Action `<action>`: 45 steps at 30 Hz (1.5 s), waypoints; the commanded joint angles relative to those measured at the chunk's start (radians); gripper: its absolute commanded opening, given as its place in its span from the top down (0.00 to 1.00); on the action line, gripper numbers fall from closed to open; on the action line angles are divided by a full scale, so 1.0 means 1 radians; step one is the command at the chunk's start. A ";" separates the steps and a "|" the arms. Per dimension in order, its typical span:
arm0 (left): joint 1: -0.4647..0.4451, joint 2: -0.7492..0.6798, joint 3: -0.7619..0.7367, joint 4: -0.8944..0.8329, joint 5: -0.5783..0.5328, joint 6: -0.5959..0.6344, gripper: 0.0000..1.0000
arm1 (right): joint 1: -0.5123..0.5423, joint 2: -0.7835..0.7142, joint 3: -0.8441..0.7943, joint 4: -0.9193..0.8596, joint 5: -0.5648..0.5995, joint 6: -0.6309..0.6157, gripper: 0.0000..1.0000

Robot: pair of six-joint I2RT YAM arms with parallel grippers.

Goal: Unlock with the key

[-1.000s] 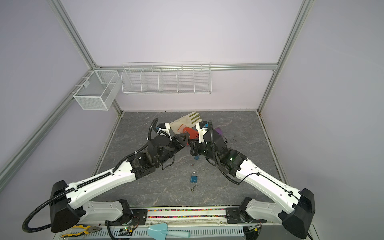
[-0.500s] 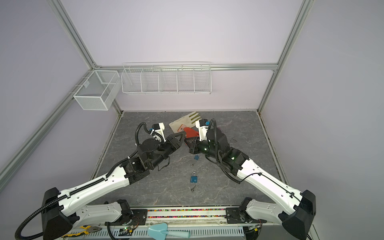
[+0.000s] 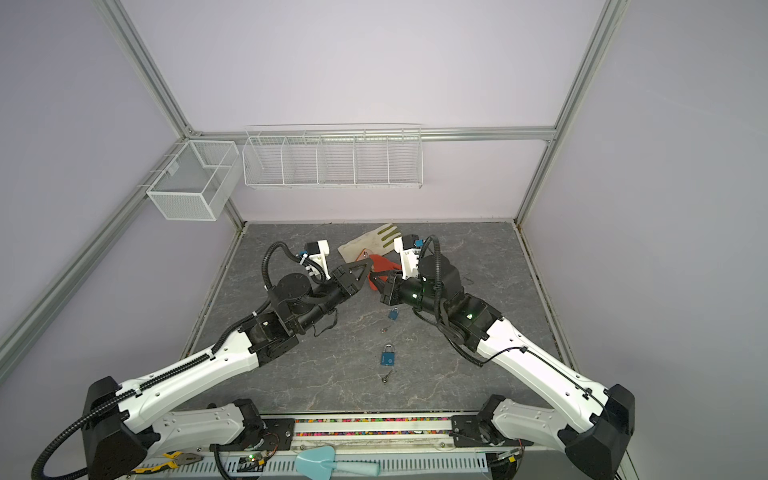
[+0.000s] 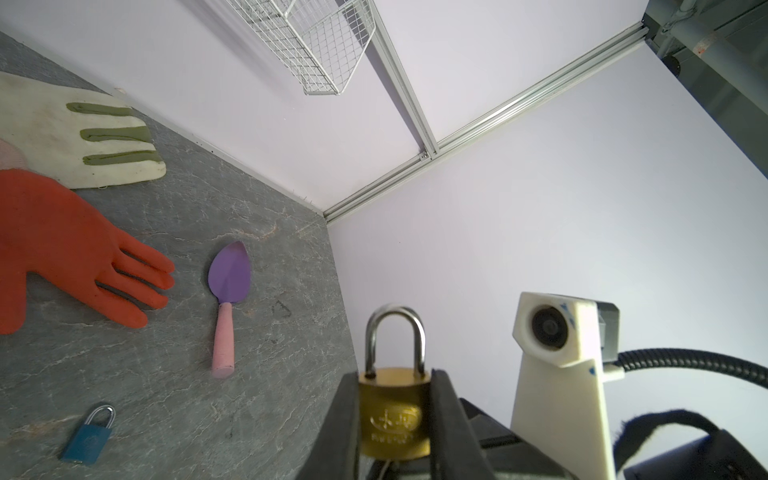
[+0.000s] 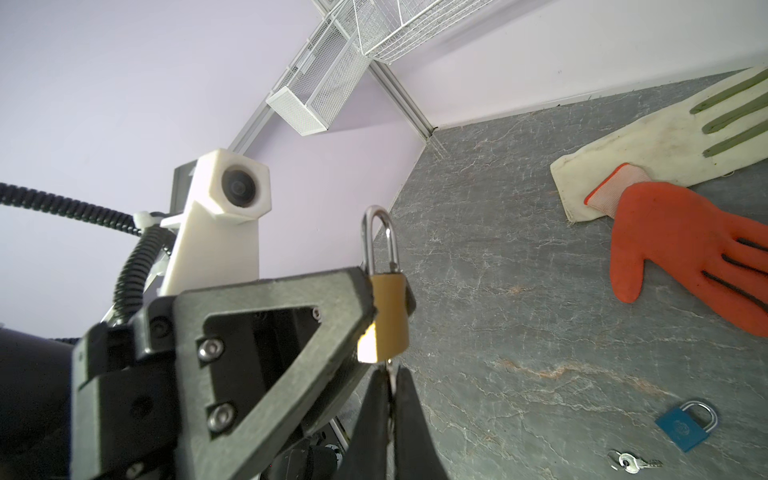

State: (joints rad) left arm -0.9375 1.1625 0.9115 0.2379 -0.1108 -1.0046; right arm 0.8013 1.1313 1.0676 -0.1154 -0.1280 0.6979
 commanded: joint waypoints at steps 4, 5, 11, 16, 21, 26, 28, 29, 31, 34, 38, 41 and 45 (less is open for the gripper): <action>-0.015 0.029 0.040 -0.048 0.054 0.063 1.00 | 0.020 -0.017 0.023 0.034 -0.058 -0.076 0.94; -0.015 0.026 0.047 -0.055 0.049 0.072 1.00 | 0.020 -0.019 0.022 0.026 -0.048 -0.083 0.94; -0.015 0.003 0.060 -0.089 0.000 0.120 1.00 | 0.018 -0.025 0.028 -0.033 -0.018 -0.127 0.86; -0.015 -0.032 0.073 -0.142 -0.056 0.212 1.00 | 0.019 -0.050 0.042 -0.096 0.008 -0.164 0.70; -0.015 -0.087 0.048 -0.186 -0.145 0.383 1.00 | 0.020 -0.089 0.058 -0.206 0.068 -0.211 0.53; -0.025 -0.156 -0.067 -0.096 -0.150 0.645 1.00 | 0.025 -0.073 0.145 -0.372 0.124 -0.269 0.32; -0.041 -0.175 -0.115 -0.061 -0.182 0.734 1.00 | 0.031 -0.054 0.183 -0.423 0.133 -0.291 0.27; -0.052 -0.179 -0.134 -0.047 -0.188 0.776 1.00 | 0.035 -0.042 0.205 -0.456 0.140 -0.297 0.26; -0.092 -0.177 -0.164 -0.008 -0.223 0.864 1.00 | 0.043 -0.016 0.247 -0.515 0.164 -0.298 0.23; -0.170 -0.153 -0.207 0.077 -0.318 0.979 1.00 | 0.062 0.035 0.310 -0.593 0.187 -0.299 0.21; -0.200 -0.119 -0.266 0.201 -0.354 1.007 1.00 | 0.079 0.087 0.358 -0.666 0.240 -0.274 0.18; -0.233 -0.083 -0.292 0.270 -0.390 1.046 1.00 | 0.079 0.103 0.377 -0.691 0.265 -0.231 0.16; -0.269 -0.036 -0.306 0.335 -0.441 1.105 1.00 | 0.086 0.146 0.408 -0.733 0.274 -0.209 0.16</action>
State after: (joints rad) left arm -1.1866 1.1049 0.6128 0.4507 -0.4862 0.0109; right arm 0.8783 1.2560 1.4387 -0.7853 0.1059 0.4568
